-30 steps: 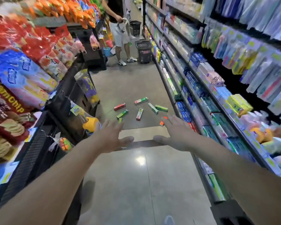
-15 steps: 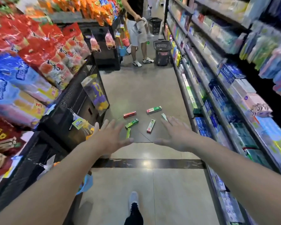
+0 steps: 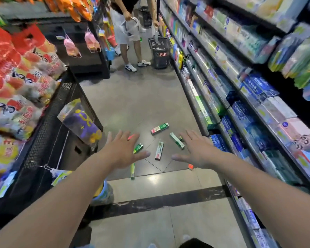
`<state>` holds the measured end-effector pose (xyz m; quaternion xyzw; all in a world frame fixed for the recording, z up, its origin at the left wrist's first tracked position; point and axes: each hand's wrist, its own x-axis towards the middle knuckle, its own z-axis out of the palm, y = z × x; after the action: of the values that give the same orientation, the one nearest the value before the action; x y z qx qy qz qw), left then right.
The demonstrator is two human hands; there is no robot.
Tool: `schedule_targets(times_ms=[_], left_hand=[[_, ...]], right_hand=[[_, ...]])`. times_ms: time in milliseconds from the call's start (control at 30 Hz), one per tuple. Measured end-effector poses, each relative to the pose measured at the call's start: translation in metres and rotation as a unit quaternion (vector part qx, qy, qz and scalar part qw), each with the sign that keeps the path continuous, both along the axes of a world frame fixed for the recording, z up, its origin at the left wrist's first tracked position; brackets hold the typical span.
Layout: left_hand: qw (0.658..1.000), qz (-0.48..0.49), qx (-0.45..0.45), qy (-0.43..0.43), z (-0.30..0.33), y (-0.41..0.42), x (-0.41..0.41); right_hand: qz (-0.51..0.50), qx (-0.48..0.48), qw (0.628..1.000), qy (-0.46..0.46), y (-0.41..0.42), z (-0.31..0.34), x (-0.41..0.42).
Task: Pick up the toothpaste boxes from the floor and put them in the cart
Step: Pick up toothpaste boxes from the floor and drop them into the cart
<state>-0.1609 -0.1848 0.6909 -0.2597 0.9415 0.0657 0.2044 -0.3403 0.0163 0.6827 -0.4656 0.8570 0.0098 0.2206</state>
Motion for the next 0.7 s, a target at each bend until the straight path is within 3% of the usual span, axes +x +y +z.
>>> schedule_targets(times_ms=[700], left_hand=[[0.998,-0.051,0.03,-0.027,-0.082,-0.158,-0.361]], right_hand=[[-0.027,0.014,0.999,-0.044,-0.169,-0.089,-0.33]])
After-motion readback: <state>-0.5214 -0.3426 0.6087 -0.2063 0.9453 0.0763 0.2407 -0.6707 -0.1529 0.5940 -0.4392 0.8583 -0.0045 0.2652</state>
